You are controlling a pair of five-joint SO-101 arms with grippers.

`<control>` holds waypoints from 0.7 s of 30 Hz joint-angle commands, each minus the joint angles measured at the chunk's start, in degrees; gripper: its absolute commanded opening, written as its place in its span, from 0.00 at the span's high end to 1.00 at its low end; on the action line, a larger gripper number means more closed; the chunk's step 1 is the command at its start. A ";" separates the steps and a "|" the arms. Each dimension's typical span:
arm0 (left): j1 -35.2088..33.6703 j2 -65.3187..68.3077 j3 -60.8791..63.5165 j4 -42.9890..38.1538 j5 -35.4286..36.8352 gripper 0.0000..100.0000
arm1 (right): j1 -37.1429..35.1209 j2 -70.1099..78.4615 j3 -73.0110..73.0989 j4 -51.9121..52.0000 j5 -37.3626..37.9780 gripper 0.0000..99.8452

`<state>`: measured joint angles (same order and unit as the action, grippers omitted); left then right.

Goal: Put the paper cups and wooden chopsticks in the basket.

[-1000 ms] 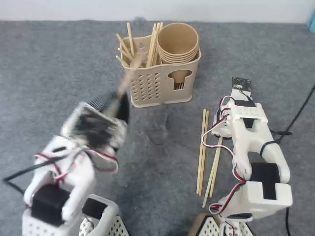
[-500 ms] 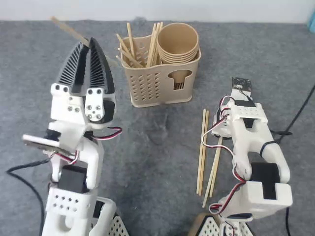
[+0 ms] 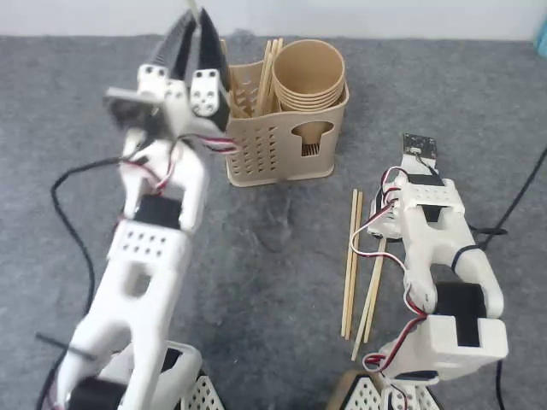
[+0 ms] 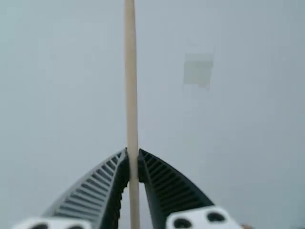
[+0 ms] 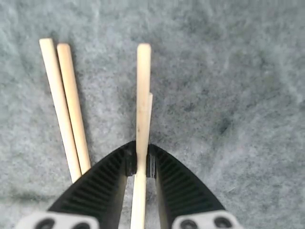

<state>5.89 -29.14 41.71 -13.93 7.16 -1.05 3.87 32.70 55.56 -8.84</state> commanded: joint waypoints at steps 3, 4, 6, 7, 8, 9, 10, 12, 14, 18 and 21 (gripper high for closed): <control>0.97 5.19 -3.12 -1.14 0.53 0.98 | 0.48 -3.47 0.09 -1.71 -0.26 0.99; 0.97 5.27 -3.12 -1.14 0.53 0.97 | 0.48 -3.47 0.09 -1.71 -0.26 0.99; 0.97 5.19 -3.12 -0.70 0.53 0.92 | 0.48 -3.47 0.09 -1.80 -0.26 0.99; 0.97 5.10 -3.47 0.79 0.53 0.88 | 0.48 -3.47 0.09 -1.89 -0.26 0.99; 0.97 5.01 -3.82 2.81 0.44 0.86 | 0.48 -3.47 0.09 -1.89 -0.26 0.99; 0.97 4.48 -4.44 5.19 0.35 0.83 | 0.48 -3.47 0.09 -1.89 -0.26 0.99; 0.88 3.43 -4.97 8.18 0.35 0.81 | 0.48 -3.47 0.09 -1.89 -0.26 0.99; 0.79 0.53 -6.02 14.95 0.35 0.79 | 0.48 -3.47 0.09 -1.89 -0.26 0.99; 0.26 -3.96 -7.08 21.54 0.35 0.79 | 0.48 -3.47 0.09 -1.89 -0.26 0.99; 0.18 -17.14 -9.89 39.30 0.26 0.79 | 0.48 -3.47 0.09 -1.89 -0.26 0.99; -3.60 -28.84 -11.82 56.09 0.26 0.79 | 0.48 -3.47 0.18 -1.89 -0.26 0.99</control>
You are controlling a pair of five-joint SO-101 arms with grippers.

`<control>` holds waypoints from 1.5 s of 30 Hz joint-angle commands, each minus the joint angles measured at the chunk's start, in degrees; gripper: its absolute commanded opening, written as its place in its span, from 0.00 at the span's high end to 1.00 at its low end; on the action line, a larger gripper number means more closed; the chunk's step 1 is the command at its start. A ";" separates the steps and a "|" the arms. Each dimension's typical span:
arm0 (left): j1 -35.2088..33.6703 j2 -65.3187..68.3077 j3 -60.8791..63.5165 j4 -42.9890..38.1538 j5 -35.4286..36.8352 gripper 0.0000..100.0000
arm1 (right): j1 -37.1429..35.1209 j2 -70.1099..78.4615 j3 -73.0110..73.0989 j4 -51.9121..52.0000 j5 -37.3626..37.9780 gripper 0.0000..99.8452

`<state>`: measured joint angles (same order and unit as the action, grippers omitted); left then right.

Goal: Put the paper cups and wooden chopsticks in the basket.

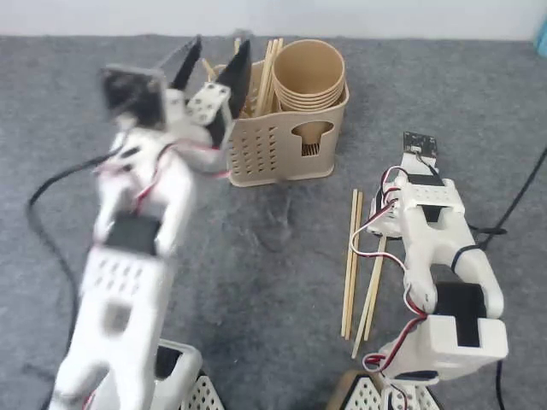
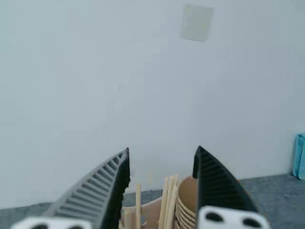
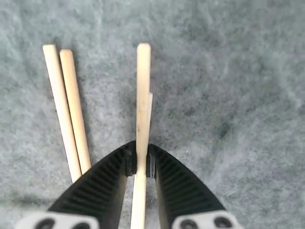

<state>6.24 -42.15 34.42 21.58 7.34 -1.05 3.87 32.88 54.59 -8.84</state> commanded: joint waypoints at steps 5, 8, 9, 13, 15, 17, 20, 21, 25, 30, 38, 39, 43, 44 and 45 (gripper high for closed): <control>-18.11 -29.45 5.23 38.68 0.35 0.79 | 0.48 -3.47 0.00 -0.48 -0.26 0.99; -23.65 -33.93 21.41 33.23 0.18 0.79 | 0.48 -3.47 0.09 -0.40 -0.26 0.99; -25.32 -34.73 26.59 29.27 0.18 0.79 | 0.48 -3.47 0.09 -0.40 -0.35 0.99; -30.33 -35.34 41.10 20.57 -3.34 0.79 | 0.75 -3.47 0.09 0.84 -0.26 0.99; -30.51 -35.34 44.88 20.48 -6.24 0.79 | 0.75 -3.56 0.09 0.84 -0.26 0.99; -30.33 -35.34 47.52 20.66 -6.68 0.79 | 0.75 -3.74 0.18 0.92 -0.26 0.99; -28.48 -35.34 52.09 19.52 -6.77 0.79 | 0.66 -4.09 0.62 1.98 -0.26 0.99; -27.34 -35.34 53.93 18.99 -7.03 0.79 | 0.75 -4.09 0.53 2.24 -0.26 0.99; -23.56 -35.78 56.13 18.29 -12.22 0.79 | 0.48 -7.60 0.70 3.47 -0.26 0.99; -21.89 -35.52 56.57 18.29 -15.74 0.79 | 0.40 -20.44 -1.58 9.63 -0.18 0.99; -21.71 -35.43 56.57 18.29 -15.91 0.79 | -5.32 -41.19 -14.33 8.40 -0.18 0.99; -21.71 -35.43 56.57 18.29 -15.91 0.79 | -6.64 -42.42 -16.44 6.99 -0.18 0.99; -21.89 -35.43 56.57 18.29 -15.91 0.79 | -11.82 -44.00 -23.30 -3.47 -0.44 0.99; -21.89 -35.43 56.57 18.29 -15.91 0.79 | -13.23 -44.00 -24.00 -7.25 -0.35 0.99; -21.89 -35.43 56.57 18.29 -15.91 0.79 | -14.46 -44.00 -24.09 -11.65 -0.26 0.99</control>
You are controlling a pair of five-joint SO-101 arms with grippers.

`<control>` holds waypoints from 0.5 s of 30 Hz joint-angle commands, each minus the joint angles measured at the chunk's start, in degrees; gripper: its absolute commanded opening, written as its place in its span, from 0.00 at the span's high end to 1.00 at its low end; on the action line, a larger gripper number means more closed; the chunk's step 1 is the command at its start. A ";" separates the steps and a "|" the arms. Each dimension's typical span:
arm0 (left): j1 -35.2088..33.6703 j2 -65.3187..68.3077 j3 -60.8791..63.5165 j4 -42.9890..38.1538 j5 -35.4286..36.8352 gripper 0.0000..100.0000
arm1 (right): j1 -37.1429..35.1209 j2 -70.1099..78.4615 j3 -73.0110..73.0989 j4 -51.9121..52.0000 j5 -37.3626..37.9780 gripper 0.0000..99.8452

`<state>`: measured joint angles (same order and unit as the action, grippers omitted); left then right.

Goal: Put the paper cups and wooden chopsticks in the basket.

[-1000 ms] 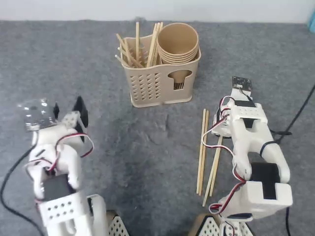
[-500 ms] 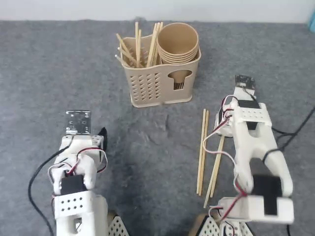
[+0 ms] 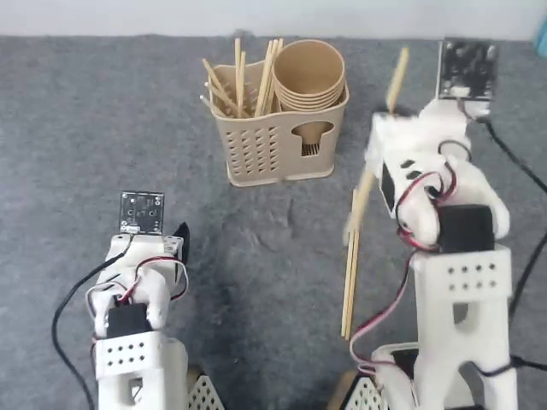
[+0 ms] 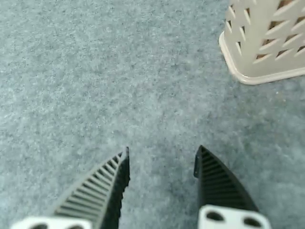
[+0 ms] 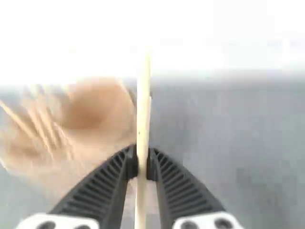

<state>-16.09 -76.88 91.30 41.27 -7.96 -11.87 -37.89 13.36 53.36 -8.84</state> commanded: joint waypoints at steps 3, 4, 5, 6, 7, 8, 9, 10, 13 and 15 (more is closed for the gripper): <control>0.44 -0.70 -0.31 -1.41 -0.62 0.79 | -7.16 -1.80 -3.96 -24.75 -0.26 0.99; 0.44 -0.70 -0.31 -1.41 -0.62 0.79 | -8.13 -1.19 -3.96 -29.41 -0.18 0.99; 0.44 -0.70 -0.31 -1.41 -0.62 0.79 | -9.01 -0.31 -3.96 -33.80 -0.18 0.99; 0.44 -0.70 -0.31 -1.41 -0.62 0.79 | -9.89 0.92 -4.22 -38.02 -0.18 0.99; 0.44 -0.70 -0.31 -1.41 -0.62 0.79 | -10.42 2.33 -4.92 -41.54 -0.18 0.99; 0.44 -0.70 -0.31 -1.41 -0.62 0.79 | -10.77 4.00 -5.89 -44.44 -0.18 0.99; 0.44 -0.70 -0.31 -1.41 -0.62 0.79 | -10.95 5.85 -7.12 -46.55 -0.18 0.99; 0.44 -0.70 -0.31 -1.41 -0.62 0.79 | -10.95 7.87 -8.79 -47.87 -0.18 0.99; 0.44 -0.79 -0.31 -1.41 -0.70 0.79 | -10.95 14.46 -15.12 -47.96 -0.26 0.99; 0.44 -0.88 -0.22 -1.41 -0.70 0.79 | -11.03 18.68 -18.99 -46.64 -0.44 0.99</control>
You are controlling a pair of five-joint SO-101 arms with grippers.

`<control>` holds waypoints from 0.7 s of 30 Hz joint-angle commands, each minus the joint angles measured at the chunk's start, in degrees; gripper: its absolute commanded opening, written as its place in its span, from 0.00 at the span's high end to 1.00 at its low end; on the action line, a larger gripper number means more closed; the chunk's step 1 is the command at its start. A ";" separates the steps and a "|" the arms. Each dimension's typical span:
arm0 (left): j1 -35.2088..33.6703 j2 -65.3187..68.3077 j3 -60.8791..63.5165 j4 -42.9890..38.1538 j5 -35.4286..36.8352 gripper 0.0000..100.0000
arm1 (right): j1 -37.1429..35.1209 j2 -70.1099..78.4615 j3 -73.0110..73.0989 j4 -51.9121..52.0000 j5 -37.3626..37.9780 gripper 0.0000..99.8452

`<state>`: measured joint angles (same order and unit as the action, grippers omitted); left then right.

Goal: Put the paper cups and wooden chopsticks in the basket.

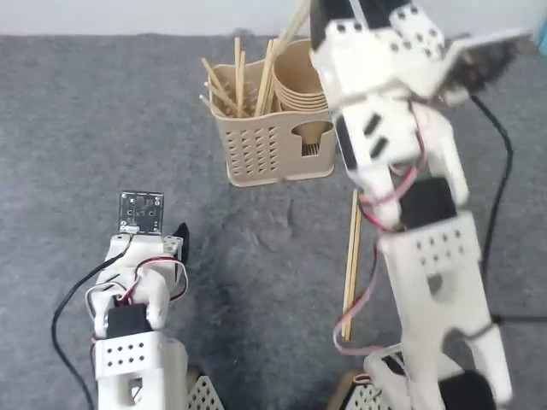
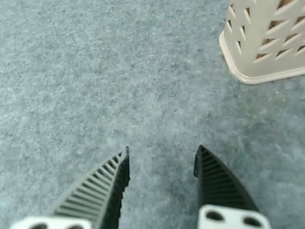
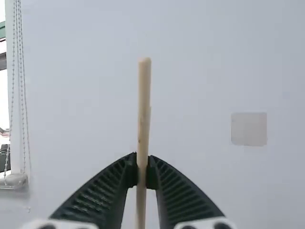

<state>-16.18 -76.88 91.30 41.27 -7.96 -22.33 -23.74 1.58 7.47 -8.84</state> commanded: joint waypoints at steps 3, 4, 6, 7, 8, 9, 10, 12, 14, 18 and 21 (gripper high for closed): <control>0.53 -0.97 -0.22 -1.49 -0.70 0.79 | -0.66 9.98 -11.08 1.27 -0.79 0.99; 0.53 -0.97 -0.22 -1.49 -0.70 0.79 | -0.75 11.30 -11.60 1.63 -1.76 0.99; 0.53 -0.97 -0.22 -1.49 -0.70 0.79 | -0.66 13.05 -11.78 1.63 -4.75 0.99; 0.53 -0.97 -0.22 -1.49 -0.70 0.79 | -0.66 13.67 -11.52 1.63 -6.07 0.99; 0.53 -0.97 -0.22 -1.49 -0.70 0.79 | -0.57 14.29 -11.43 1.71 -7.38 0.99; 0.53 -0.97 -0.22 -1.49 -0.70 0.79 | -0.57 14.81 -10.99 2.07 -8.53 0.99; 0.53 -0.97 -0.22 -1.49 -0.70 0.79 | -0.75 15.34 -10.37 2.59 -9.41 0.99; 0.53 -1.05 0.22 -2.20 -0.70 0.79 | -1.19 16.31 -8.88 3.30 -9.67 0.99; 0.53 -1.05 0.66 -3.52 -0.70 0.79 | -1.89 17.01 -7.03 3.21 -9.67 0.99; 0.53 -1.05 0.66 -3.52 -0.70 0.79 | -2.33 18.59 -1.76 3.21 -9.85 0.99; 0.53 -1.05 0.66 -3.52 -0.70 0.79 | -4.44 19.30 2.90 3.12 -9.85 0.99</control>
<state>-16.18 -76.88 92.35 39.25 -7.96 -24.79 -3.78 2.81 10.37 -17.98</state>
